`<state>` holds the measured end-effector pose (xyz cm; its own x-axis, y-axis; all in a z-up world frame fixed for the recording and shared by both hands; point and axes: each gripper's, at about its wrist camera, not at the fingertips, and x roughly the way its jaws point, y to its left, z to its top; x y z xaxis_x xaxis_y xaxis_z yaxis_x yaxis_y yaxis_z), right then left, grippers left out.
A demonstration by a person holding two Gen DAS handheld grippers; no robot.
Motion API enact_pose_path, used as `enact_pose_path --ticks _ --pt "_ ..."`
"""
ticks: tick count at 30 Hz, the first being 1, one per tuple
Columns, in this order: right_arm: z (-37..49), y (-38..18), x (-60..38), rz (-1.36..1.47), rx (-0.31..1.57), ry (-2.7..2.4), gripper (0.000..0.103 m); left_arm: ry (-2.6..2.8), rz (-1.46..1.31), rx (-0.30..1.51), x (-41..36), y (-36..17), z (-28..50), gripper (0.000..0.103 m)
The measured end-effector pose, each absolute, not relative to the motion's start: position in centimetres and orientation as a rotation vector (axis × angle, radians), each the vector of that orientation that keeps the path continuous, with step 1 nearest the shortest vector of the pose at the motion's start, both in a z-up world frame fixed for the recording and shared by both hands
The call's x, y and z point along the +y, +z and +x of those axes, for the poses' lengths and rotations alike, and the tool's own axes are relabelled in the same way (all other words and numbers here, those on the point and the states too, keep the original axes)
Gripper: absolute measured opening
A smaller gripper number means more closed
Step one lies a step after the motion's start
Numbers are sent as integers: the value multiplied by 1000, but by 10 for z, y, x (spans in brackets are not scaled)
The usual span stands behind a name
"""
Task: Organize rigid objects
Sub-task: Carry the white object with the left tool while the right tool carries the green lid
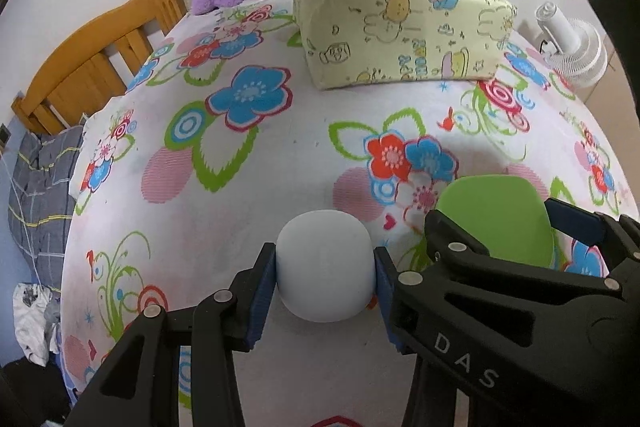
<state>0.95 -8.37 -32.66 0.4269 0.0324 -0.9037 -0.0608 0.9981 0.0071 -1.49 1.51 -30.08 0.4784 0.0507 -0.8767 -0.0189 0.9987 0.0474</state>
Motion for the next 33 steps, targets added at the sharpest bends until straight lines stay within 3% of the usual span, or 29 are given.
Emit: enact_pose_path --ticks 33 --pt "56 -244 -117 -3 977 49 95 44 8 960 -17 -227 37 49"
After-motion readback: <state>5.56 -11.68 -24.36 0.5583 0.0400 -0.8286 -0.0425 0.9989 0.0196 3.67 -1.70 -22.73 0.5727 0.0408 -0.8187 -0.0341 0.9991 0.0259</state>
